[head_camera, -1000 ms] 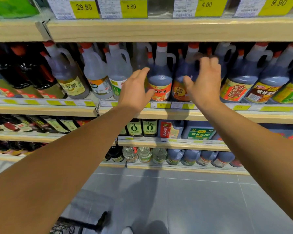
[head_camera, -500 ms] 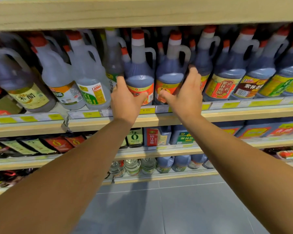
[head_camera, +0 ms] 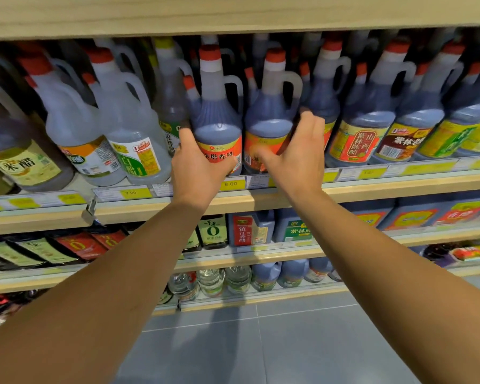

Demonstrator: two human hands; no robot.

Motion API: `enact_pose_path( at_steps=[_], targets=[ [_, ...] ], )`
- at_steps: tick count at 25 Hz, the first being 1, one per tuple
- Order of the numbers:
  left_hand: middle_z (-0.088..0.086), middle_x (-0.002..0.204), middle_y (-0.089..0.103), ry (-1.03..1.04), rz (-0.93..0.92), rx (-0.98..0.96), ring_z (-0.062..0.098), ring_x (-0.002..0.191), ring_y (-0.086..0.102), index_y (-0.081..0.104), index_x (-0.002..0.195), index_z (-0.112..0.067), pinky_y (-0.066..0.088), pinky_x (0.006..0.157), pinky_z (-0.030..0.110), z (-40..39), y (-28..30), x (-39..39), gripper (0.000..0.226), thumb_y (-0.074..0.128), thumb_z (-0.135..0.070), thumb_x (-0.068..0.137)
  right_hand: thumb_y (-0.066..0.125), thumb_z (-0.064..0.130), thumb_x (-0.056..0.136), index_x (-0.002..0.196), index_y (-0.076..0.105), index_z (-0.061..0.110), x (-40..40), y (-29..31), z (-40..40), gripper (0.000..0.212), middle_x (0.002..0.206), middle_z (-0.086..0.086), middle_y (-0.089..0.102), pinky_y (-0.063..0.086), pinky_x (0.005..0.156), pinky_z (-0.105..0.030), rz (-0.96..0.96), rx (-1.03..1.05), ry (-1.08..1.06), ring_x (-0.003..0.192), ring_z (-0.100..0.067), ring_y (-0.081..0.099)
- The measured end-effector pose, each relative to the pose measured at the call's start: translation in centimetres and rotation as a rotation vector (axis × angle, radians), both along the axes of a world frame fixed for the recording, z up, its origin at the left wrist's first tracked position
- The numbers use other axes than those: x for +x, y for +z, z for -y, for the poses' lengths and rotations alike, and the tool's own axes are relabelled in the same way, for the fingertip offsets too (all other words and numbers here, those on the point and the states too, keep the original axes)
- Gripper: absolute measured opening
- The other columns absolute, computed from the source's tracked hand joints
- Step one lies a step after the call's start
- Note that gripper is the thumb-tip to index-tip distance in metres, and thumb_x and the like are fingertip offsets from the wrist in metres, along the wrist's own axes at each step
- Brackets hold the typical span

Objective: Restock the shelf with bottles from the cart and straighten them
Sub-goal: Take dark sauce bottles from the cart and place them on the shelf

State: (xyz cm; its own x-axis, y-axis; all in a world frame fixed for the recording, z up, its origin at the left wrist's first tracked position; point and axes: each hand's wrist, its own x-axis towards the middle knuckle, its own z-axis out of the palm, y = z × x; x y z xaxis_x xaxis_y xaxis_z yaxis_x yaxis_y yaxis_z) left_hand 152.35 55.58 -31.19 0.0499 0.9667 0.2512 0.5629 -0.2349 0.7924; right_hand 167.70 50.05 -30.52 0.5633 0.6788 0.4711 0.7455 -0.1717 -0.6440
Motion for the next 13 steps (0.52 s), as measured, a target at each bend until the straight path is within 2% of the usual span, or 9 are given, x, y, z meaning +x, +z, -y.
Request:
enact_pose_path(
  at_steps=[3, 5, 7, 9, 13],
  targets=[
    [0.007, 0.126, 0.044, 0.105, 0.016, 0.073, 0.029, 0.115, 0.049, 0.039, 0.122, -0.016, 0.047, 0.096, 0.044, 1.4, 0.6, 1.1, 0.077, 0.083, -0.036, 0.063, 0.067, 0.040, 0.075, 0.115, 0.047, 0.006, 1.5, 2.2, 0.7, 0.056, 0.108, -0.003, 0.041, 0.046, 0.084, -0.037, -0.022, 0.155, 0.009, 0.099, -0.023, 0.048],
    [0.007, 0.130, 0.039, 0.160, 0.014, 0.201, 0.026, 0.119, 0.042, 0.039, 0.129, -0.018, 0.040, 0.101, 0.039, 3.0, 1.3, 1.8, 0.073, 0.079, -0.032, 0.069, 0.062, 0.036, 0.079, 0.103, 0.047, 0.005, 3.0, 4.0, 1.4, 0.042, 0.103, -0.006, 0.042, 0.044, 0.080, -0.039, 0.006, 0.174, -0.016, 0.094, -0.026, 0.048],
    [0.005, 0.129, 0.041, 0.082, -0.048, 0.311, 0.025, 0.117, 0.040, 0.042, 0.130, -0.020, 0.038, 0.101, 0.039, 4.8, 2.4, 3.2, 0.061, 0.071, -0.028, 0.077, 0.059, 0.032, 0.083, 0.102, 0.048, 0.004, 4.5, 6.1, 1.9, 0.035, 0.107, -0.015, 0.049, 0.039, 0.083, -0.039, 0.052, 0.094, -0.063, 0.100, -0.032, 0.048],
    [0.005, 0.133, 0.039, -0.043, -0.152, 0.337, 0.025, 0.120, 0.037, 0.039, 0.135, -0.021, 0.036, 0.102, 0.039, 5.3, 3.1, 5.1, 0.062, 0.068, -0.027, 0.081, 0.058, 0.030, 0.087, 0.096, 0.048, 0.008, 5.9, 8.0, 1.2, 0.026, 0.106, -0.022, 0.058, 0.038, 0.080, -0.039, 0.066, 0.027, -0.082, 0.099, -0.037, 0.053],
    [0.010, 0.141, 0.033, -0.073, -0.313, 0.301, 0.031, 0.130, 0.029, 0.031, 0.141, -0.024, 0.034, 0.107, 0.042, 4.7, 2.4, 8.1, 0.067, 0.066, -0.024, 0.084, 0.051, 0.044, 0.082, 0.109, 0.057, 0.009, 7.9, 10.1, -2.3, 0.045, 0.102, -0.017, 0.067, 0.055, 0.078, -0.039, -0.080, -0.116, 0.080, 0.091, -0.036, 0.066]
  ],
)
